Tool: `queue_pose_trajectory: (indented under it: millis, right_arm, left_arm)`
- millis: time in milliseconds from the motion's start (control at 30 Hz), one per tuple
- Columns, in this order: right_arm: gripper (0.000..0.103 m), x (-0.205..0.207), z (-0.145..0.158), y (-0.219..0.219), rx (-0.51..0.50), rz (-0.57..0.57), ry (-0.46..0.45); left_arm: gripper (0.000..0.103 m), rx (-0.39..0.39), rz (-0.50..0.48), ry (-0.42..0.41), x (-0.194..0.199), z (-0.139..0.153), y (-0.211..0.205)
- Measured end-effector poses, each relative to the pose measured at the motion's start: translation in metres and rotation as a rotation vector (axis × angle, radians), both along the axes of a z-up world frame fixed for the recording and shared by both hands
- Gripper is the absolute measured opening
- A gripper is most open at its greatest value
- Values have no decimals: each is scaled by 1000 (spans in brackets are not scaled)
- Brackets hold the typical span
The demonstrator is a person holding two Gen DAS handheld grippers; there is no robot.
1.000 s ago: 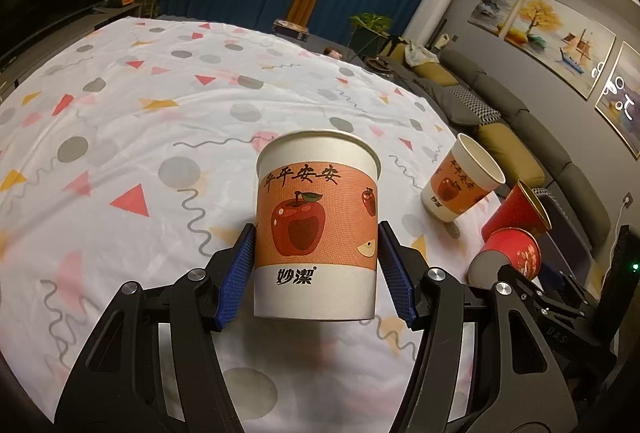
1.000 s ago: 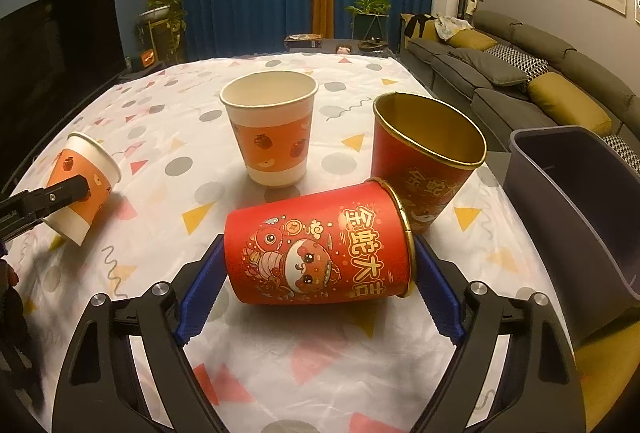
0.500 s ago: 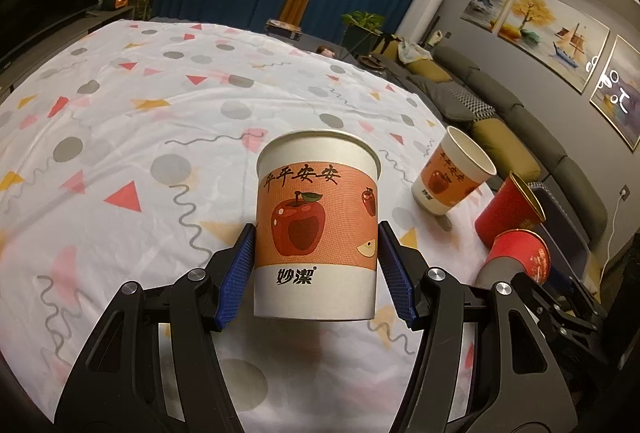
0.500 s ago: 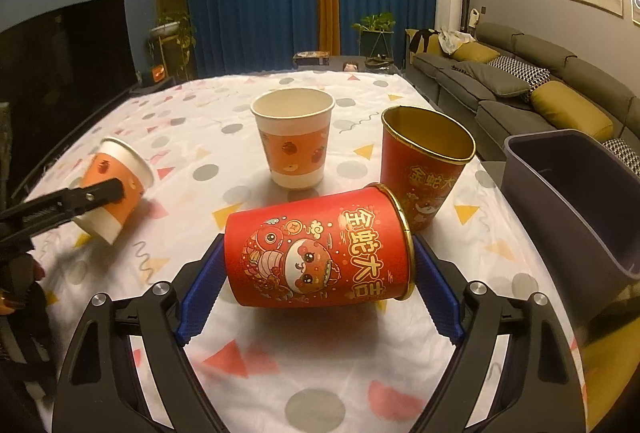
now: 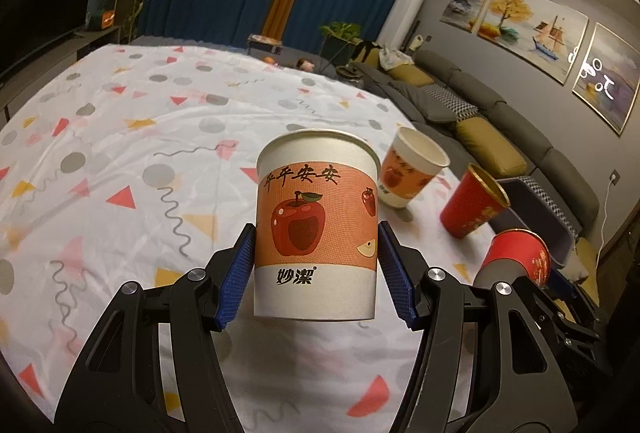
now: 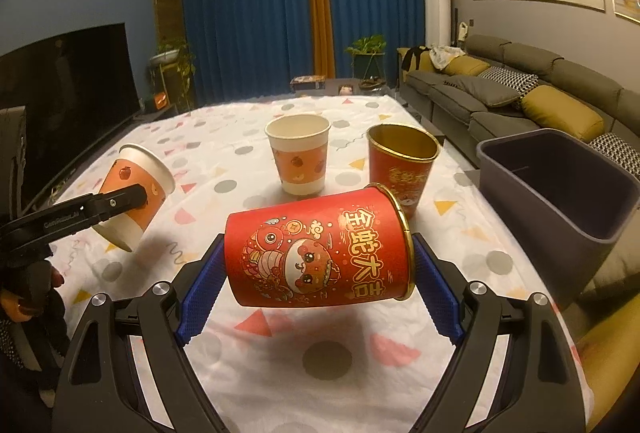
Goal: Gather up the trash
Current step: 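Lift and carry the apple-print cup and red can over the grey bin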
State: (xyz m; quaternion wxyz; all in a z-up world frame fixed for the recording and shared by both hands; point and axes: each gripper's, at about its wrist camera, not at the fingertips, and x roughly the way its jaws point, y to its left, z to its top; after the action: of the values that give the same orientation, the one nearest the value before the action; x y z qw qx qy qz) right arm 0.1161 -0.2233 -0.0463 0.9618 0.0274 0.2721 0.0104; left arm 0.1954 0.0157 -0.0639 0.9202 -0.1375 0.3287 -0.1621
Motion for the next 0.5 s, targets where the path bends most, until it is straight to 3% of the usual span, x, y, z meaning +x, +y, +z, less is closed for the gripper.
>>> queue_pose_trajectory:
  millis: [500]
  right_arm:
    - [84, -36, 23, -23, 37, -74, -97]
  left_arm:
    - [59, -6, -61, -55, -28, 31, -28]
